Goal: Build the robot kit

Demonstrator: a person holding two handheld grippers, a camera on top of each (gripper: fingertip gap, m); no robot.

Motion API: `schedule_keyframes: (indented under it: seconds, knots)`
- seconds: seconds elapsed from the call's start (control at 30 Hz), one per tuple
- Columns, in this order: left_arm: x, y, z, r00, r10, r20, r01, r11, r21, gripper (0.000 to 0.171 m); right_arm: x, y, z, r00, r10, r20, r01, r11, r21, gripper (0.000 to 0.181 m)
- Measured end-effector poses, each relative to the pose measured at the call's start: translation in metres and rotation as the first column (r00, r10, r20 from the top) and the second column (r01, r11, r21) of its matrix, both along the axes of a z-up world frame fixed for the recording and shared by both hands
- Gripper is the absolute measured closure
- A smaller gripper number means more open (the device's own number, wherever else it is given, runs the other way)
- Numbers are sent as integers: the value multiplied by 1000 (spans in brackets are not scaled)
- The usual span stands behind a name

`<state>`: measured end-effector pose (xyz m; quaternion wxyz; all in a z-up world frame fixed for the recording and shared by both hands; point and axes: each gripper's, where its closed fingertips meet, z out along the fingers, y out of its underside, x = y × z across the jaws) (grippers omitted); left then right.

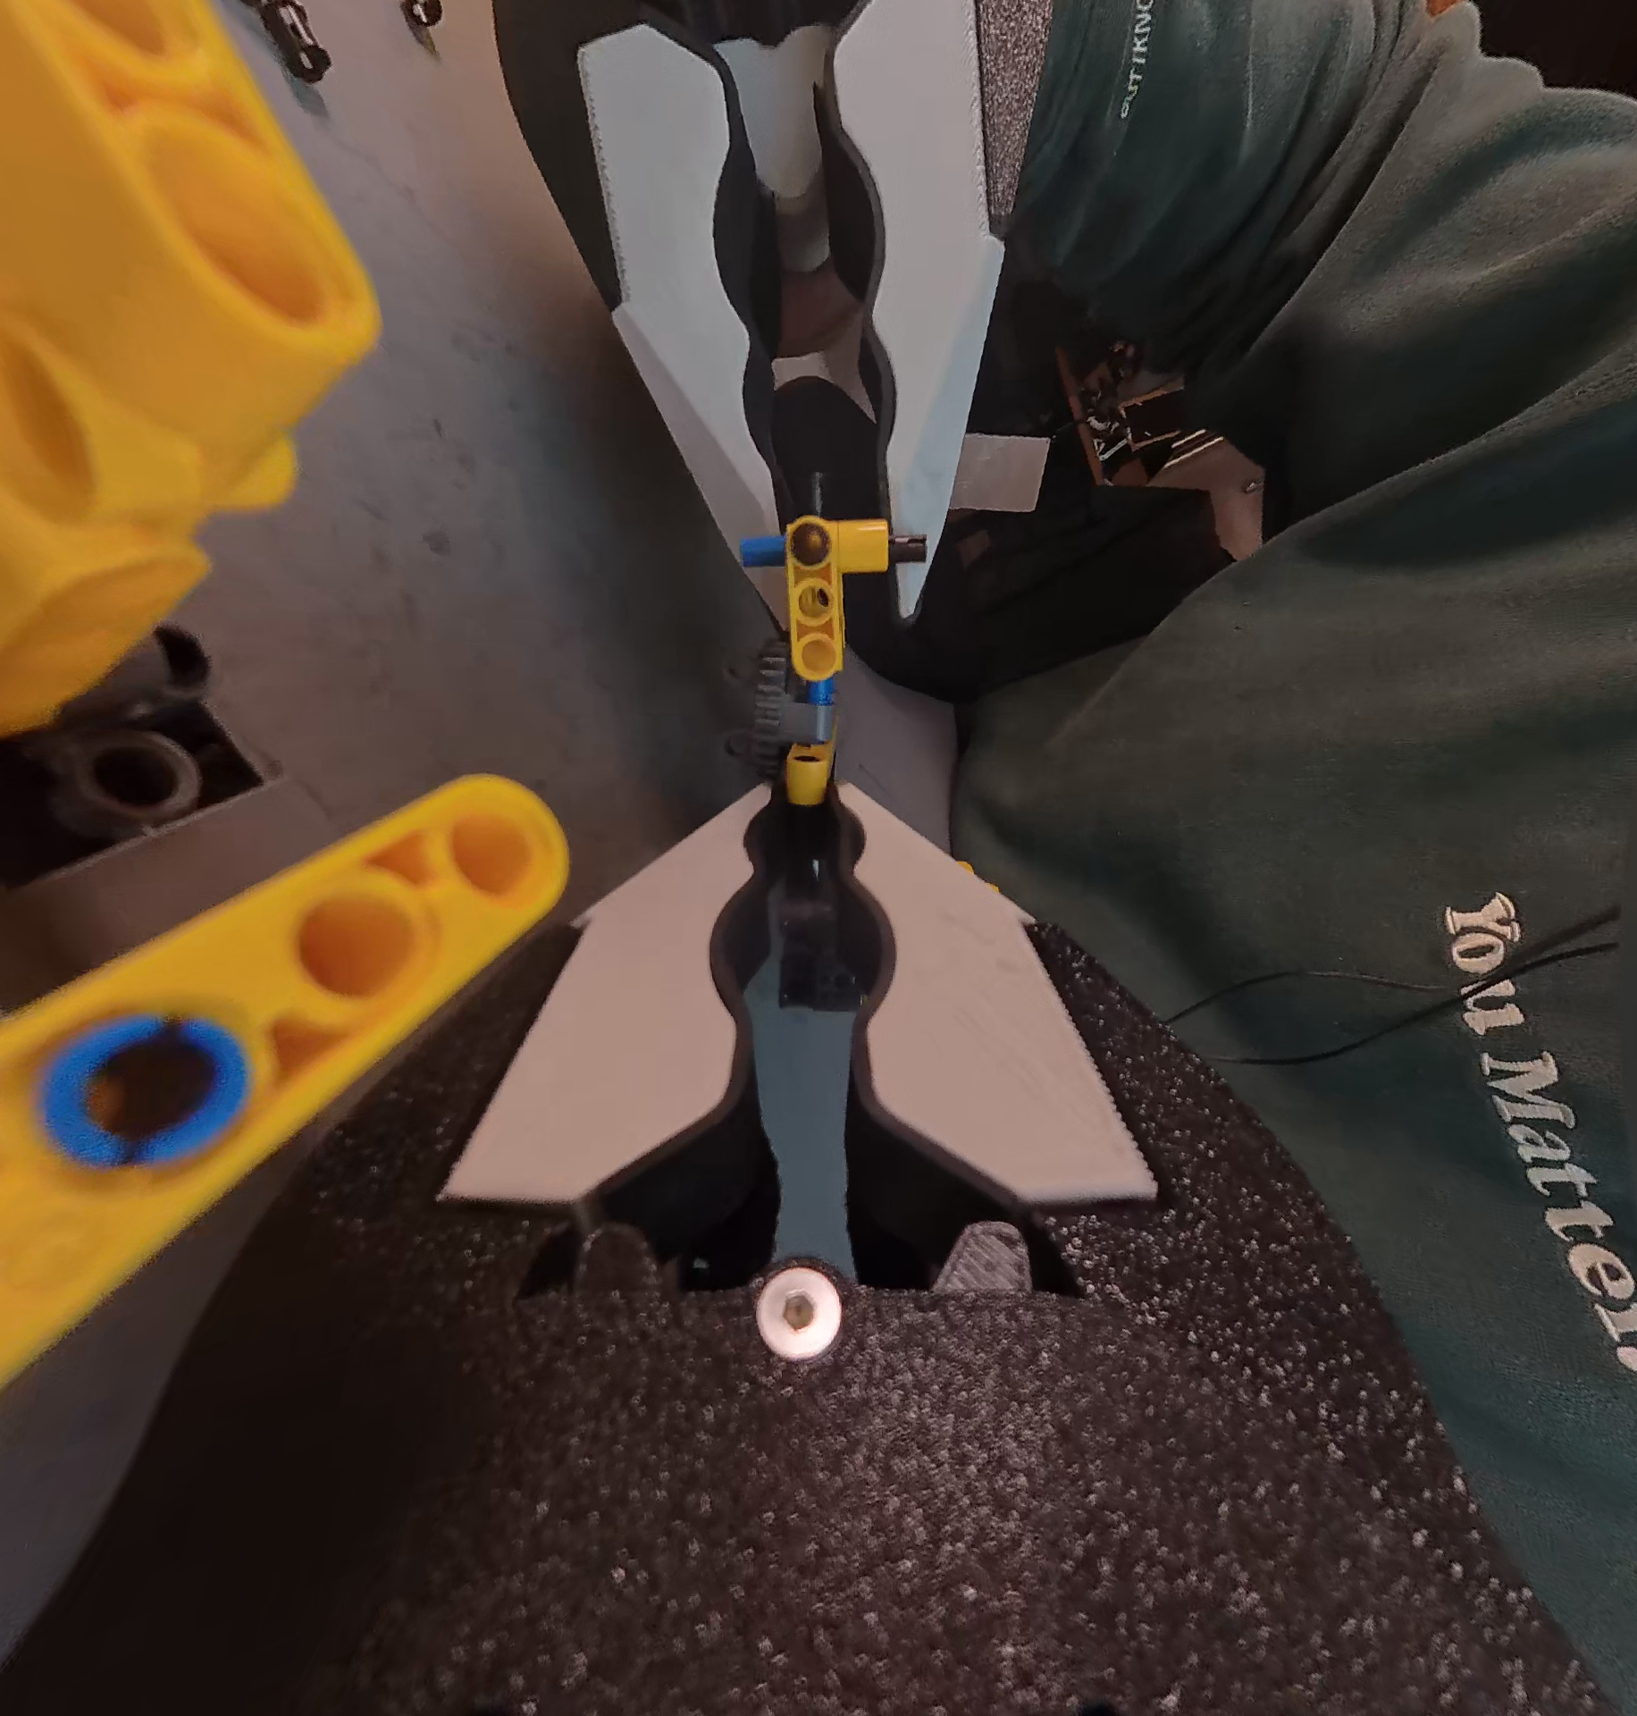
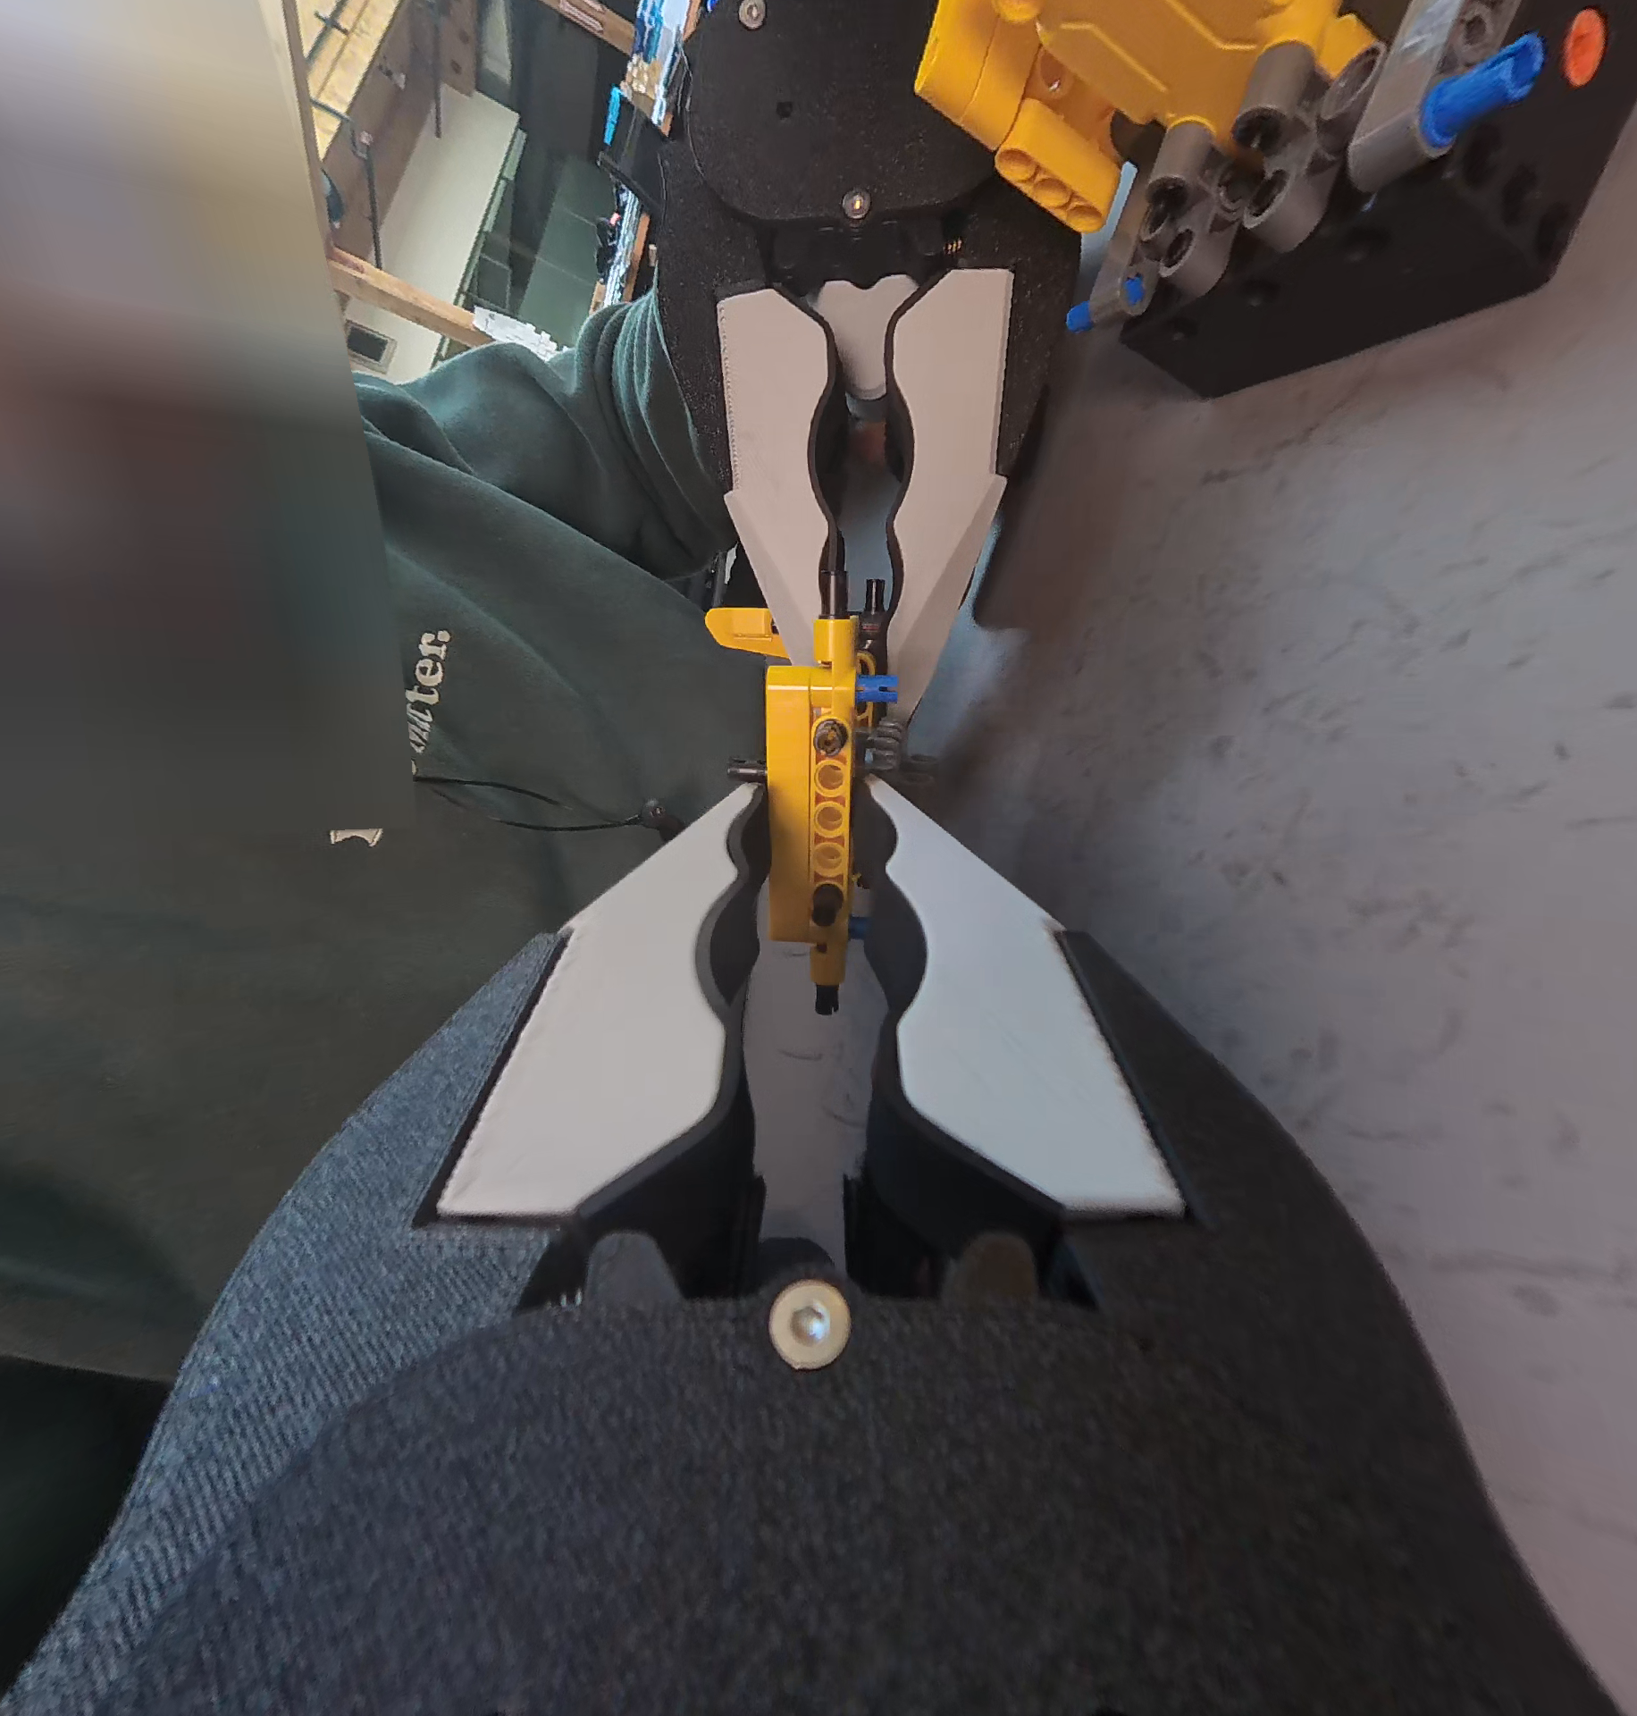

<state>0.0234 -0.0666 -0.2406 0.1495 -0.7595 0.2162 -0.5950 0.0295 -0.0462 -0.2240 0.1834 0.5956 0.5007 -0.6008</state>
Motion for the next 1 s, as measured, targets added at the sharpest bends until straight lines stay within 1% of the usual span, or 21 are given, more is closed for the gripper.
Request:
schedule_keyframes:
  seconds: [0.07, 0.2, 0.43, 0.53, 0.67, 0.73, 0.83, 0.9, 1.0]
  knots:
    - [0, 0, 0, 1000, 0, 3, 0, 1000, -4, 166, 1, 0, 0, 1000, 12, -2, -12, 1000, 7, 165]
    - [-2, 2, 2, 1000, 18, 16, -18, 1000, -11, 167, -1, 1, 0, 1000, -12, -16, 12, 1000, -5, 165]
    - [-3, 4, -1, 999, 33, -4, -32, 999, 2, 167, -4, 3, -3, 998, -44, -48, 48, 995, 90, 165]
    - [-3, 3, -1, 999, 34, -13, -34, 999, 19, 167, -4, 3, -3, 997, -49, -63, 54, 995, 87, 166]
    - [-6, 6, 3, 998, 65, 11, -65, 998, 23, 168, -8, 6, 2, 991, -66, -118, 78, 992, 97, 166]
    - [-7, 7, 3, 997, 75, 13, -75, 997, 23, 169, -7, 3, 1, 992, -39, -120, 53, 992, 116, 166]
    - [-7, 7, 4, 997, 79, 23, -79, 997, 19, 169, -7, 3, 2, 992, -48, -119, 62, 992, 112, 166]
    - [-6, 7, 1, 997, 80, -7, -80, 996, 29, 169, -5, 4, -4, 994, -36, -106, 51, 987, 151, 166]
    - [-7, 7, 1, 997, 82, -4, -82, 996, 25, 170, -8, 3, -3, 994, -49, -97, 61, 989, 133, 166]
